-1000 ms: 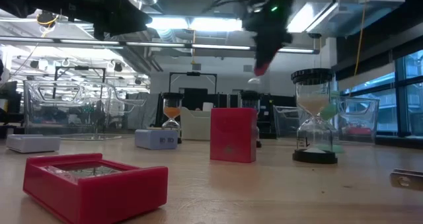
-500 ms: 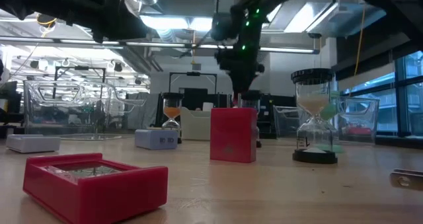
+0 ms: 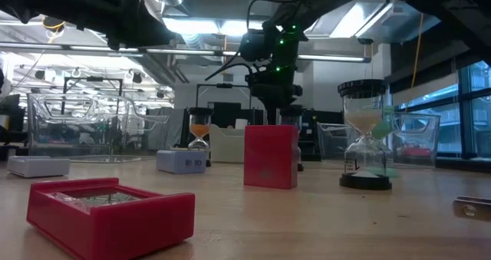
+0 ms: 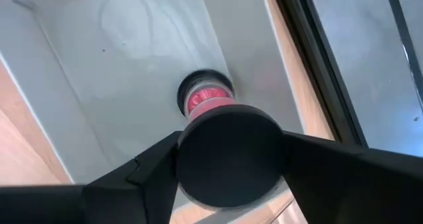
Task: Pick & Place Office items
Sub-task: Put the red hourglass timer into the gray bin
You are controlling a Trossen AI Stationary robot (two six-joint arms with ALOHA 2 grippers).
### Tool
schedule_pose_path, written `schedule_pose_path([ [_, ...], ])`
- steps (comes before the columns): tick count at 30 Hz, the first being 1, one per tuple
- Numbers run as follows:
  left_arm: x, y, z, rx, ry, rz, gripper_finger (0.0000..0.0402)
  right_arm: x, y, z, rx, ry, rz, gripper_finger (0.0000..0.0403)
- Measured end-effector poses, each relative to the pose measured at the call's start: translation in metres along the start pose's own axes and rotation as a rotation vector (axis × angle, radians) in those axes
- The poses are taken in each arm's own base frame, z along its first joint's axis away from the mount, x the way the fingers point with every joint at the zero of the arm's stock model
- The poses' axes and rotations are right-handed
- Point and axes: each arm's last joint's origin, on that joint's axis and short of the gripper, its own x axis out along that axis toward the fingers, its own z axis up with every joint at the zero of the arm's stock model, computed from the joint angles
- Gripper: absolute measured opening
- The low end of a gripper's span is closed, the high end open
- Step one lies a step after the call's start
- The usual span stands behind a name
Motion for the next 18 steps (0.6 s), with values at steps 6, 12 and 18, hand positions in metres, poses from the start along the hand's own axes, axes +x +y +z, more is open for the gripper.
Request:
schedule_pose_path([
  [6, 0.0, 0.0, 0.0, -0.001, 0.0, 0.0, 0.0167, 0.0021, 0.0003, -0.0002, 0.008, -0.004, -0.003, 0.0233],
  [12, 0.0, 0.0001, -0.0018, 0.012, 0.014, 0.001, 0.0167, 0.0025, -0.0002, 0.002, 0.026, -0.028, -0.002, 0.023],
  [18, 0.0, 0.0001, -0.003, 0.013, 0.025, 0.001, 0.0167, 0.0023, -0.0002, 0.0024, 0.005, -0.033, -0.002, 0.026],
])
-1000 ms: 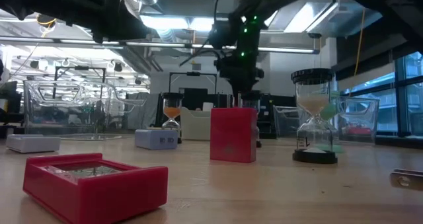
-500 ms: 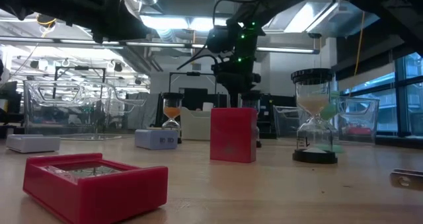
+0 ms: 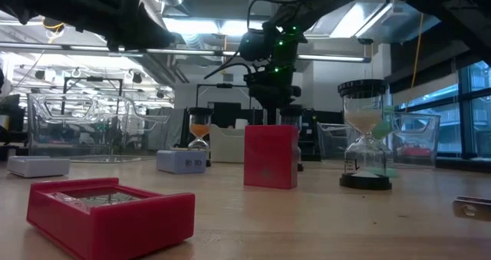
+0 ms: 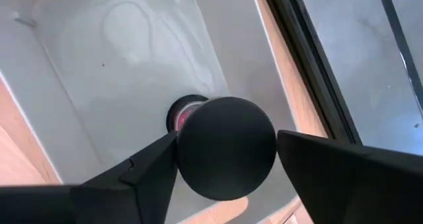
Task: Pick & Place Office items
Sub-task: Put the red hourglass timer into the gray bin, then put the yellow hourglass timer into the gray bin
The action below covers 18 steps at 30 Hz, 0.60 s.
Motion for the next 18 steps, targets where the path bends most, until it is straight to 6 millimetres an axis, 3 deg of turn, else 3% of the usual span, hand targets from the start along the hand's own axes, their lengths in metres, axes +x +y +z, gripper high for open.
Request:
schedule_pose_path([
  [6, 0.0, 0.0, 0.0, 0.001, 0.001, 0.0, 0.0167, -0.018, -0.005, -0.001, -0.015, 0.0, 0.0, 0.0297],
  [13, 0.001, 0.001, 0.0, -0.025, -0.002, -0.019, 0.0167, -0.081, -0.011, -0.002, -0.005, -0.011, 0.006, 0.0297],
  [18, 0.009, -0.002, -0.005, -0.027, 0.04, -0.19, 0.0185, -0.125, -0.007, -0.01, -0.01, -0.087, 0.022, 0.0281],
])
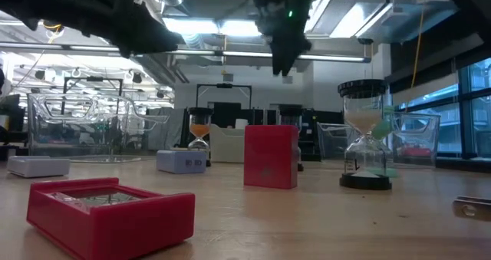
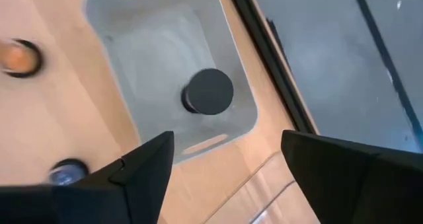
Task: Pick & Place Office items
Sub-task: Put the yellow hourglass timer into the gray bin
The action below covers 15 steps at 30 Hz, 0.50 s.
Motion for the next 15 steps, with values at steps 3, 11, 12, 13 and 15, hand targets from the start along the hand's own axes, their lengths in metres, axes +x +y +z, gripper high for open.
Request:
schedule_pose_path([
  [3, 0.008, 0.001, -0.002, -0.002, 0.002, -0.039, 0.0211, -0.025, 0.004, -0.006, -0.009, -0.056, 0.012, 0.0274],
  [11, 0.049, -0.007, 0.01, 0.103, 0.141, -0.05, 0.0275, -0.083, 0.011, -0.029, 0.03, -0.148, 0.048, 0.0272],
  [12, 0.057, -0.009, 0.011, 0.121, 0.185, -0.044, 0.0278, -0.088, 0.012, -0.032, 0.032, -0.153, 0.039, 0.0272],
  [13, 0.065, -0.012, 0.012, 0.139, 0.232, -0.036, 0.028, -0.094, 0.012, -0.035, 0.039, -0.162, 0.019, 0.0272],
  [15, 0.078, -0.017, 0.013, 0.167, 0.326, -0.028, 0.0281, -0.104, 0.013, -0.041, 0.055, -0.181, -0.038, 0.0272],
])
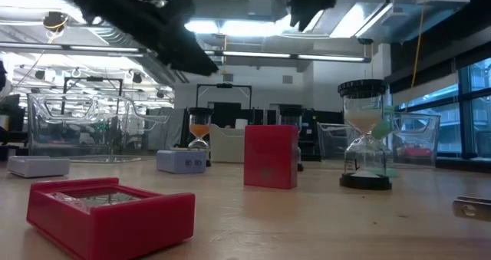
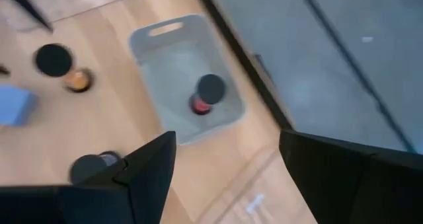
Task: Pick & Place Office items
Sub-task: Put the yellow hourglass timer into the gray bin
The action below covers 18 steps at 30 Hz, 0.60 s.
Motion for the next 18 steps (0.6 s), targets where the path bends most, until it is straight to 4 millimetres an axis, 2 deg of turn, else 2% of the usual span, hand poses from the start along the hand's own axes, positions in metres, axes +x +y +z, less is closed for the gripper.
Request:
schedule_pose_path([
  [5, 0.019, -0.01, 0.016, 0.026, 0.13, -0.091, 0.0277, -0.015, 0.0, -0.011, 0.03, 0.013, -0.091, 0.0272],
  [8, 0.027, -0.012, 0.016, 0.038, 0.196, -0.12, 0.0277, -0.018, 0.002, -0.016, 0.044, 0.048, -0.109, 0.0272],
  [13, 0.036, -0.002, 0.005, 0.044, 0.323, -0.09, 0.0279, -0.018, 0.009, -0.022, 0.052, 0.076, -0.147, 0.0272],
  [18, 0.038, 0.012, 0.001, 0.006, 0.371, -0.068, 0.0276, -0.013, 0.016, -0.029, 0.026, 0.114, -0.157, 0.0272],
])
